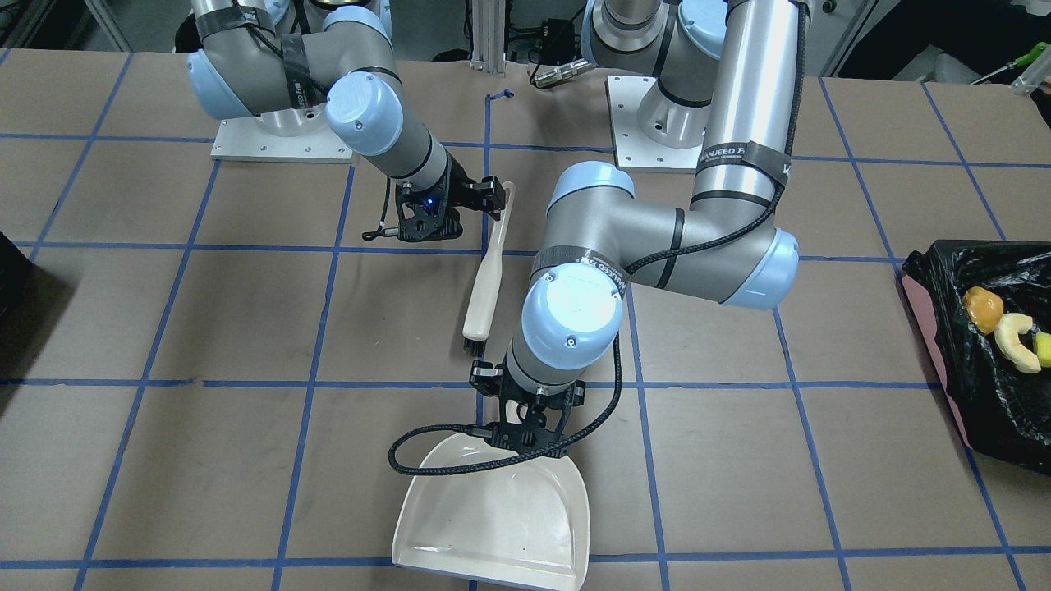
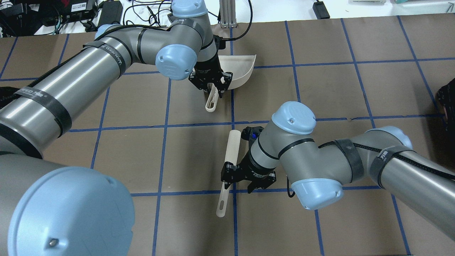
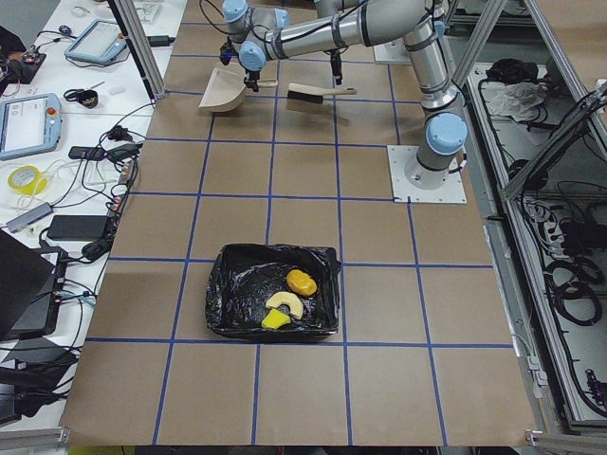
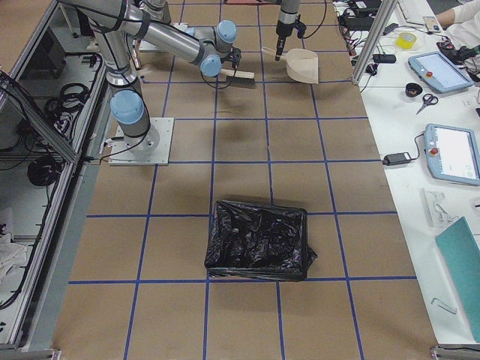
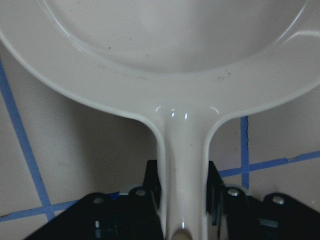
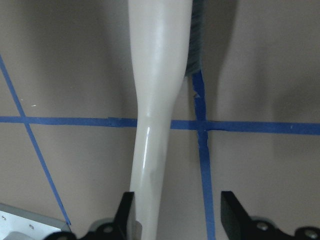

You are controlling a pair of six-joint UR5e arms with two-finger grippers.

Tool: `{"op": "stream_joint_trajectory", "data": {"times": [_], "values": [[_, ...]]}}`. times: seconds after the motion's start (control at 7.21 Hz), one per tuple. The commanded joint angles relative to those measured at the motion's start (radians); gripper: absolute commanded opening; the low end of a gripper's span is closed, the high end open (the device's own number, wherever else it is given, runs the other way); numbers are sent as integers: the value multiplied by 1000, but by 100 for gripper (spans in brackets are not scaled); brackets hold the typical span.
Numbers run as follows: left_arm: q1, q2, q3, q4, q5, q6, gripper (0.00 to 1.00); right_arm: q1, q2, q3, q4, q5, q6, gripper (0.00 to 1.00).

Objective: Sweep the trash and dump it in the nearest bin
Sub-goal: 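Bring the empty dustpan back to the table center with the left gripper, then set down the brush with the right gripper while the left lowers the dustpan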

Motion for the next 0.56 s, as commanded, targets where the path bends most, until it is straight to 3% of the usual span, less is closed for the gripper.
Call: {"op": "stream_joint_trajectory", "data": {"times": [0.0, 0.28, 0.42], "values": [[-24, -3, -3, 0, 2, -47, 0, -1, -45, -15, 5, -141, -33, 89], [-30, -11, -6, 0, 2, -83, 0, -6, -101, -30, 25, -299, -134, 100], [-38, -14, -6, 0, 5, -147, 0, -10, -103, -91, 127, -312, -170, 100]]}}
